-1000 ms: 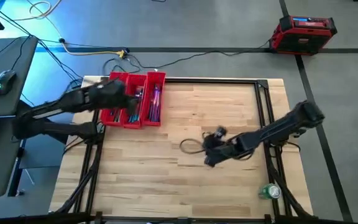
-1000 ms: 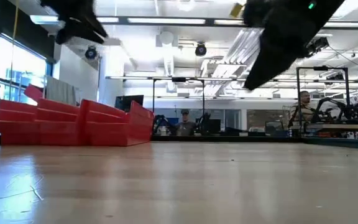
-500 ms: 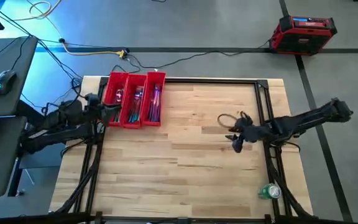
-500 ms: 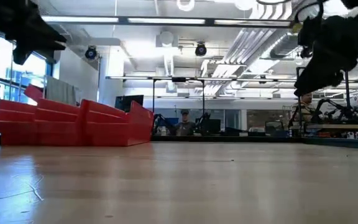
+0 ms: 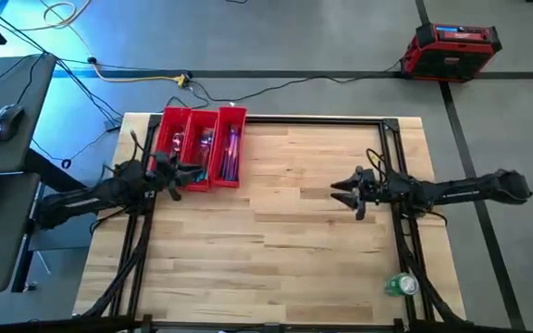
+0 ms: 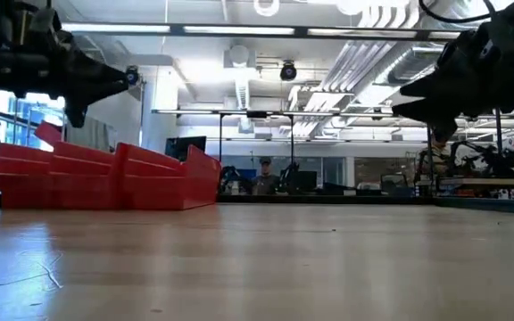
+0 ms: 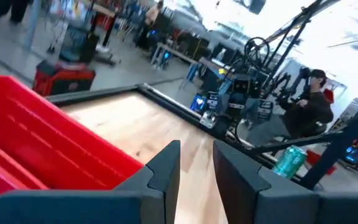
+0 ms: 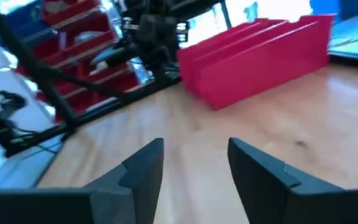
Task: Sort silverware
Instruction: Return to home position
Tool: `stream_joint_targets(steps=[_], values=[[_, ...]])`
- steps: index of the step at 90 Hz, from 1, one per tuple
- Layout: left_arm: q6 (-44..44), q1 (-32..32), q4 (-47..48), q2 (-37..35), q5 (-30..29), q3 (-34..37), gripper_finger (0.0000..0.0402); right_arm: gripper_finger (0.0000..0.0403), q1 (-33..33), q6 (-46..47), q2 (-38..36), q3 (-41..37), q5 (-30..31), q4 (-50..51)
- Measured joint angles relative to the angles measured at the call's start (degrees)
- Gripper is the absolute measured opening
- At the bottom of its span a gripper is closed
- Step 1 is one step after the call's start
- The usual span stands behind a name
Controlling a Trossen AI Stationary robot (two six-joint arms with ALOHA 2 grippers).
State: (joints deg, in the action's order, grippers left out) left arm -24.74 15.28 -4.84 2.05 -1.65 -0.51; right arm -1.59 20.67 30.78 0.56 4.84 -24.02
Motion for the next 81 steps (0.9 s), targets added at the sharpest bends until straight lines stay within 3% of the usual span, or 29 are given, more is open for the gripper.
stream_joint_targets(steps=[27, 40, 81], values=[[9.19, -0.48, 1.25, 0.23, -1.2, -0.18, 0.0076, 0.0169, -1.54, -2.74, 0.31, 0.0, 10.1, 0.41], [10.46, -0.41, 3.24, 0.97, -6.29, -0.18, 0.0076, 0.0169, -1.54, -2.76, 0.31, -0.01, 10.33, 2.37], [9.97, -0.69, 3.26, 1.08, -6.45, -0.18, 0.0076, 0.0169, -1.1, -2.76, -0.01, -0.02, 10.2, 8.11]])
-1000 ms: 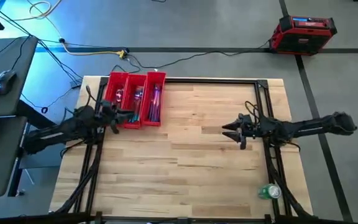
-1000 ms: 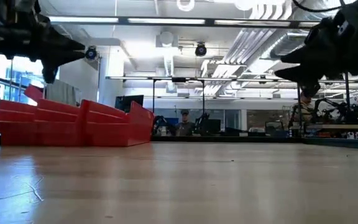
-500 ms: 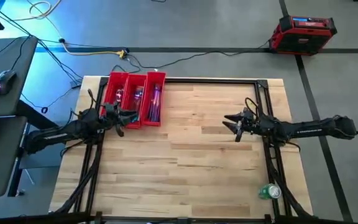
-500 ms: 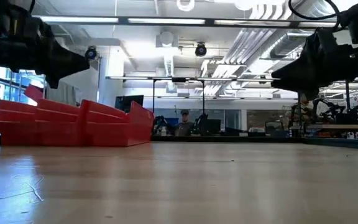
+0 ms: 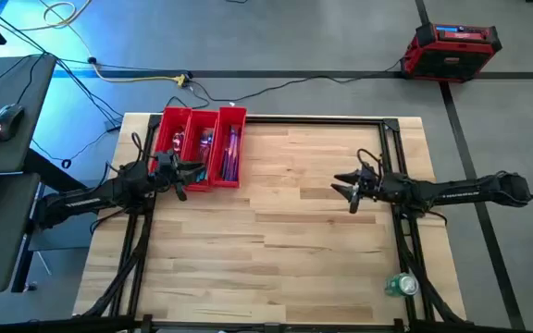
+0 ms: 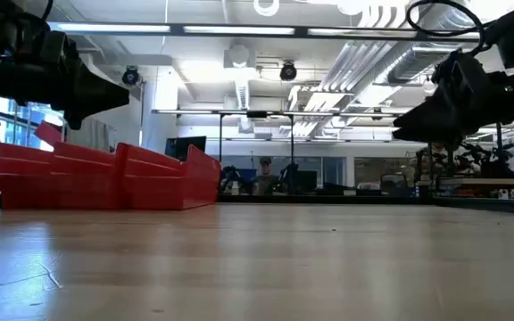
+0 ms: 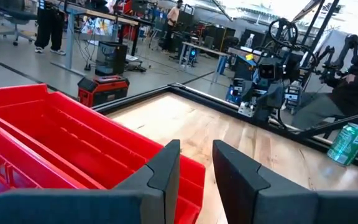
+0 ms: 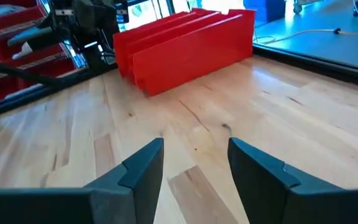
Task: Sort silverware
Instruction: Return to home position
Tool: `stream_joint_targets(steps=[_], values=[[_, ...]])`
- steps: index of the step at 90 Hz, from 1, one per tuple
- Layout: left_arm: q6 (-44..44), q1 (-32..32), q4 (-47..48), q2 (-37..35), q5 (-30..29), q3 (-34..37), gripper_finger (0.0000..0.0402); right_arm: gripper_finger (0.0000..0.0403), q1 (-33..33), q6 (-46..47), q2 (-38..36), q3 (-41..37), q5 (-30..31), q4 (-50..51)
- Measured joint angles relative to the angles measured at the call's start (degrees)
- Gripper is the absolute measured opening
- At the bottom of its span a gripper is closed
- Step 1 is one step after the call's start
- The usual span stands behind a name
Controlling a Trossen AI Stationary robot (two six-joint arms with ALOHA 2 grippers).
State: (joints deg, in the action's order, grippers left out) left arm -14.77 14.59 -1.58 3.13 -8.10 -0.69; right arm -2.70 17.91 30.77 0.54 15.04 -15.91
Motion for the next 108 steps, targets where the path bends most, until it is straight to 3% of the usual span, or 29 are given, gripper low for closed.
stream_joint_targets(steps=[25, 50, 62, 108], values=[[0.0, -8.34, -1.35, -2.93, -1.02, -0.09, 0.0076, 0.0169, 3.1, 0.0, -11.86, -0.02, -1.99, 10.13], [-0.03, -9.53, -0.8, -2.92, -1.47, -0.07, 0.0076, 0.0169, 3.12, 0.0, -30.81, -0.02, -4.16, 13.12], [-0.07, -9.53, -0.18, -2.92, -1.49, -0.07, 0.0076, 0.0169, 2.97, 0.0, -30.28, -0.02, -4.34, 7.7], [-0.06, -11.19, -0.11, -2.94, -0.96, -0.07, 0.0076, 0.0169, -3.98, 0.0, -30.72, -0.04, -4.54, 13.23]])
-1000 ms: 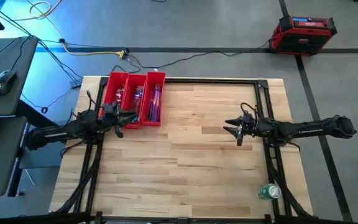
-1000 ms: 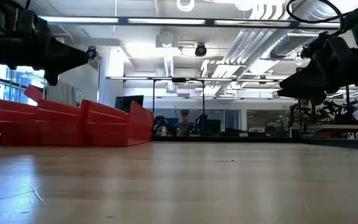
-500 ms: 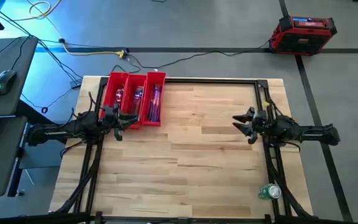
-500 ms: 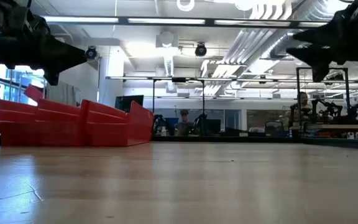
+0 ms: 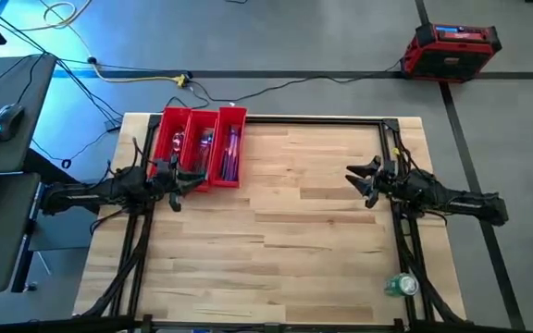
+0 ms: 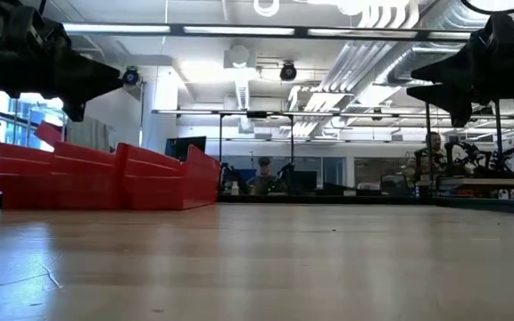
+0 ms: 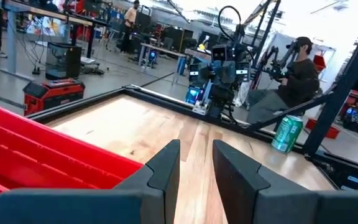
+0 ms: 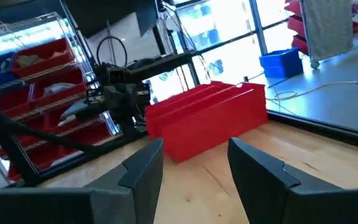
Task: Sort silverware
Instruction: Return to home position
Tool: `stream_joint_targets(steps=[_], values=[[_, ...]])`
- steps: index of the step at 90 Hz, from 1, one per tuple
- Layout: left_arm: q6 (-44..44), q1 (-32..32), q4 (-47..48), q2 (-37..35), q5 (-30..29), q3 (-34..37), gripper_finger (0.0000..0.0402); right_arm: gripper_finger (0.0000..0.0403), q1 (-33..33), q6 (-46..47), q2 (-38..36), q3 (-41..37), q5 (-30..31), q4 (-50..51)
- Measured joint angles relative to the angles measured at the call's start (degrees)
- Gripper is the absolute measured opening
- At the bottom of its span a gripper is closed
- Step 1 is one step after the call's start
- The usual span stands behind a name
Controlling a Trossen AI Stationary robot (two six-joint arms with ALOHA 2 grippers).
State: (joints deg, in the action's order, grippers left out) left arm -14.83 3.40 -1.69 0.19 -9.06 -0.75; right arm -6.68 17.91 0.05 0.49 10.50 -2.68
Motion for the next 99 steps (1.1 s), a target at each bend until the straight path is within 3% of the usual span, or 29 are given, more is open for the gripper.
stream_joint_targets(steps=[38, 53, 63, 99], values=[[0.0, 0.0, 0.0, 0.02, -0.06, 0.0, 0.0076, 0.0169, -0.09, -0.2, 0.26, 0.0, 0.01, 0.03], [0.0, 0.0, 0.02, 0.04, -0.04, 0.0, 0.0076, 0.0169, -0.13, -16.36, 0.26, 0.0, 1.22, -0.1], [0.0, 0.0, 0.02, 0.06, -0.06, 0.0, 0.0076, 0.0169, -0.13, -21.55, 0.28, 0.0, 1.05, -0.08], [0.02, 0.0, 0.02, 0.06, -0.06, 0.02, 0.0076, 0.0169, -0.13, -18.12, 0.28, 0.0, 0.9, -0.08]])
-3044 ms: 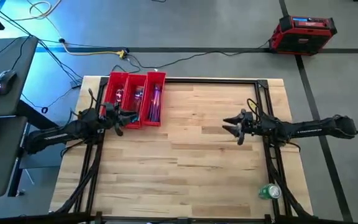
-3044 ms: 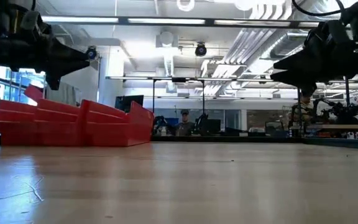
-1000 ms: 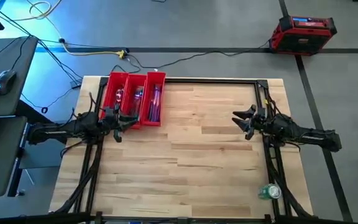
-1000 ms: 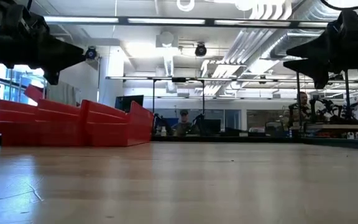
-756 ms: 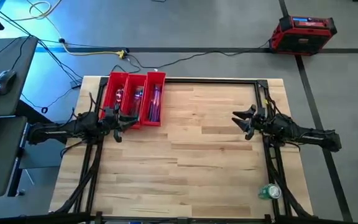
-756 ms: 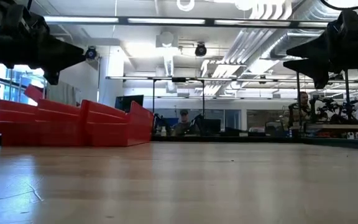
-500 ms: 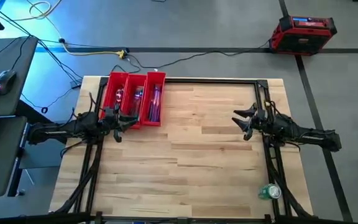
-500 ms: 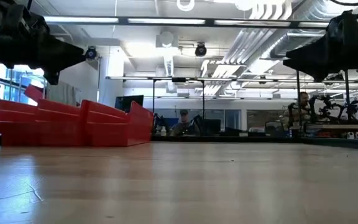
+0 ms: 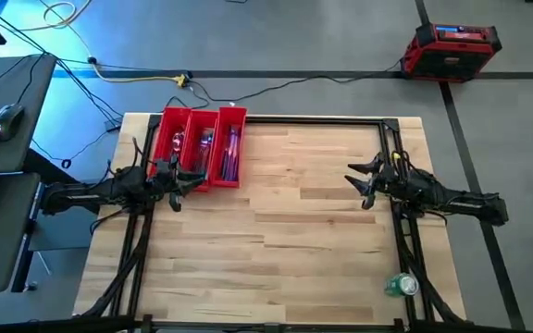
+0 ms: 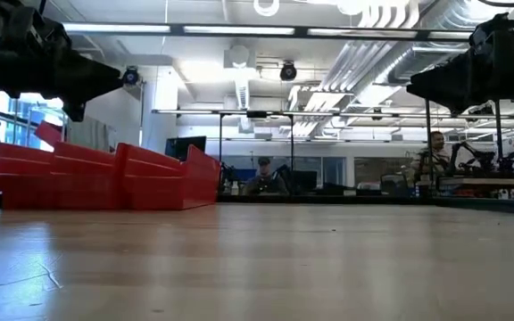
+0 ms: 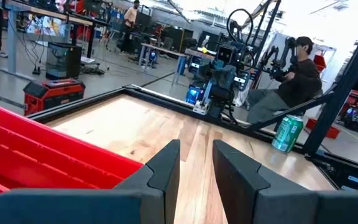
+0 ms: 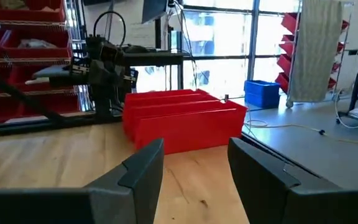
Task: Sort silverware
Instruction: Return to home position
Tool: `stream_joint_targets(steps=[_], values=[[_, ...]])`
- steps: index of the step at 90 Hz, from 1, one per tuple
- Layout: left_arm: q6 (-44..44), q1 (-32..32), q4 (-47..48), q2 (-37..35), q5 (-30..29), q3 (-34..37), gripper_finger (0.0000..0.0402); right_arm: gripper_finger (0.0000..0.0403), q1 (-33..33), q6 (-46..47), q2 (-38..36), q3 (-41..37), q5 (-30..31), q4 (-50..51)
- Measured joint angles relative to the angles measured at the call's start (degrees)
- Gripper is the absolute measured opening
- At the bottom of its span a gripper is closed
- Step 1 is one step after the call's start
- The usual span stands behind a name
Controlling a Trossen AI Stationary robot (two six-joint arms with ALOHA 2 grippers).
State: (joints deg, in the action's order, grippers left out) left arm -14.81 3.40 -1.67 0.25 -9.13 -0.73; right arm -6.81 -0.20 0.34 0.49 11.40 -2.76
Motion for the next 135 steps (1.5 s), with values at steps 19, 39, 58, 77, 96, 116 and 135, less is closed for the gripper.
stream_joint_targets(steps=[19, 39, 58, 77, 96, 116, 135], values=[[9.3, 0.0, 0.02, 0.0, -0.02, 0.0, 0.0076, 0.0169, 0.0, 0.22, 0.0, 0.0, -0.02, 0.0], [10.45, 0.0, 0.02, -0.02, 0.0, 0.0, 0.0076, 0.0169, 0.0, 0.22, 0.0, 0.0, -0.02, 0.0], [10.43, 0.0, 0.02, -0.02, -0.02, 0.0, 0.0076, 0.0169, 0.0, 0.22, 0.0, 0.0, -0.02, 0.0], [10.43, 0.0, 0.02, -0.02, -0.02, 0.0, 0.0076, 0.0169, 0.0, 0.22, 0.0, 0.0, -0.02, 0.0], [10.45, 0.0, 0.02, 0.0, -0.02, 0.0, 0.0076, 0.0169, 0.0, 0.22, 0.02, 0.0, -0.03, 0.0], [10.43, 0.0, 0.02, -0.02, -0.02, 0.0, 0.0076, 0.0169, -0.02, 0.22, 0.02, 0.0, -0.02, 0.0], [10.44, -0.02, 0.02, 0.0, -0.02, 0.0, 0.0076, 0.0169, 0.0, 0.22, 0.02, 0.0, -0.02, 0.0]])
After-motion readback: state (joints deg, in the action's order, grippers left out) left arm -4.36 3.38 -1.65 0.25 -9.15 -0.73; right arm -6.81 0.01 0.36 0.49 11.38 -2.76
